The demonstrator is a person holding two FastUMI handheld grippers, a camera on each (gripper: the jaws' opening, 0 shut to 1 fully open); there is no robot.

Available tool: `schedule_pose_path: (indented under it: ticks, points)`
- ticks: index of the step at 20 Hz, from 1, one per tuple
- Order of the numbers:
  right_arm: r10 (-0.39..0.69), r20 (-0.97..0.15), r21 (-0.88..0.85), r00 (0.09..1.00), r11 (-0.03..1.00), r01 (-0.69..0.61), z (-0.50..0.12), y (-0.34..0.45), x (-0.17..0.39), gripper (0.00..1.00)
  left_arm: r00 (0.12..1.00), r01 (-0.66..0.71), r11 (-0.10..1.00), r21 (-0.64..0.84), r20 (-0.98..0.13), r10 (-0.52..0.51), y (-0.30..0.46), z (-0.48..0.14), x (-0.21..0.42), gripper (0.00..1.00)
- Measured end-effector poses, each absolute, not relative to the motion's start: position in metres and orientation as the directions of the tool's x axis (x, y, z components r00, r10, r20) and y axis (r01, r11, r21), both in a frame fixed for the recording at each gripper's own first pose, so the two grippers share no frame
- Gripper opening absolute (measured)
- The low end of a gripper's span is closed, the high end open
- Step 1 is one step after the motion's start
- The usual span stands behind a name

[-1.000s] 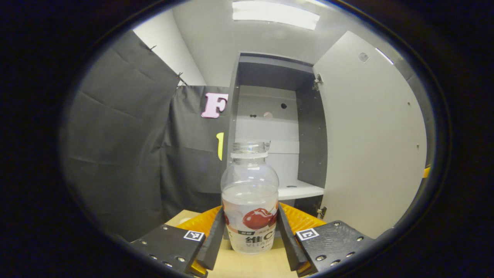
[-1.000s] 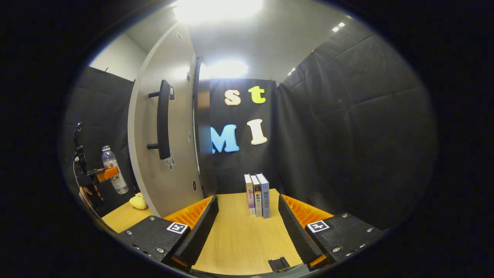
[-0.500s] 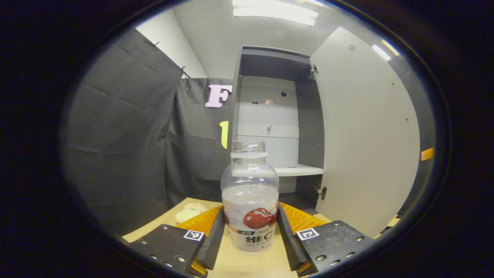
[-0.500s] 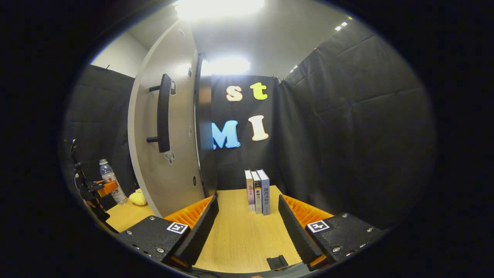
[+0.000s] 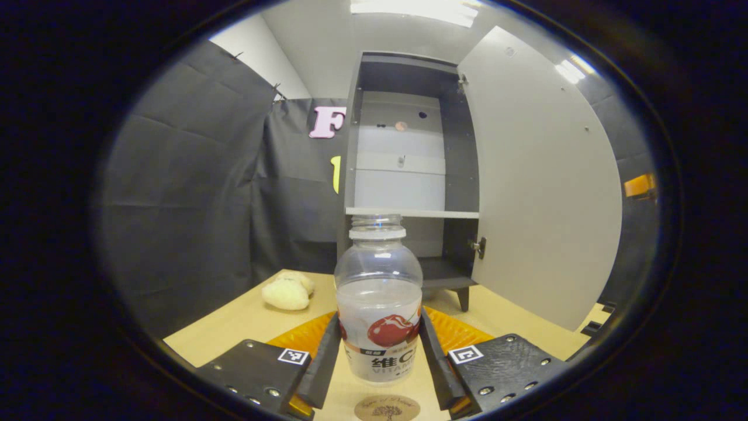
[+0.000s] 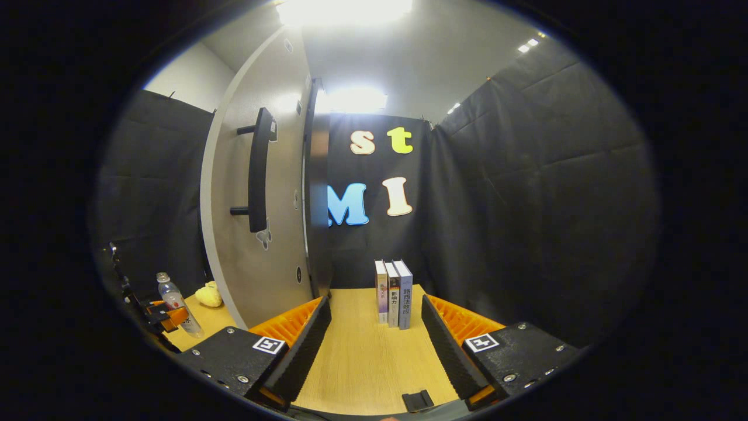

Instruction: Open the cabinet door with the right hand, grasp the bottle in the cabinet with the left hand and place it on the coaster, then close the cabinet door with the right hand.

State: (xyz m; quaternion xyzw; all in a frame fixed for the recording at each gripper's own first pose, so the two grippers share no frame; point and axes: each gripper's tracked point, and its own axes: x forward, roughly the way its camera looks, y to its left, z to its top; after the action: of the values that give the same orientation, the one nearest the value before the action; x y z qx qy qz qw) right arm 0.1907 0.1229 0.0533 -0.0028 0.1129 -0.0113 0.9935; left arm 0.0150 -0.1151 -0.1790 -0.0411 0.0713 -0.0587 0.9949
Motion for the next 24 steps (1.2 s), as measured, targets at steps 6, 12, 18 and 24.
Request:
schedule_pose_path:
  ticks: [6, 12, 18, 24]
  points:
    - [-0.002, -0.258, -0.005, 0.966, 1.0, 0.001, 0.05, 0.126, 0.188, 0.96, 0.973, 0.059, 0.994, -0.097, -0.218, -0.079, -0.113, -0.233, 0.007, 0.71]
    - [0.023, -0.287, -0.02, 0.958, 0.999, -0.029, 0.045, 0.131, 0.191, 0.96, 0.967, 0.036, 0.994, -0.099, -0.247, -0.059, -0.123, -0.269, -0.01, 0.71]
    - [0.034, -0.267, -0.022, 0.963, 0.999, -0.041, 0.049, 0.136, 0.197, 0.96, 0.969, 0.032, 0.998, -0.053, -0.243, -0.044, -0.13, -0.279, -0.018, 0.72]
    - [0.039, -0.246, -0.021, 0.969, 0.999, -0.045, 0.051, 0.139, 0.204, 0.96, 0.96, 0.034, 0.999, -0.038, -0.276, -0.043, -0.13, -0.274, -0.025, 0.76]
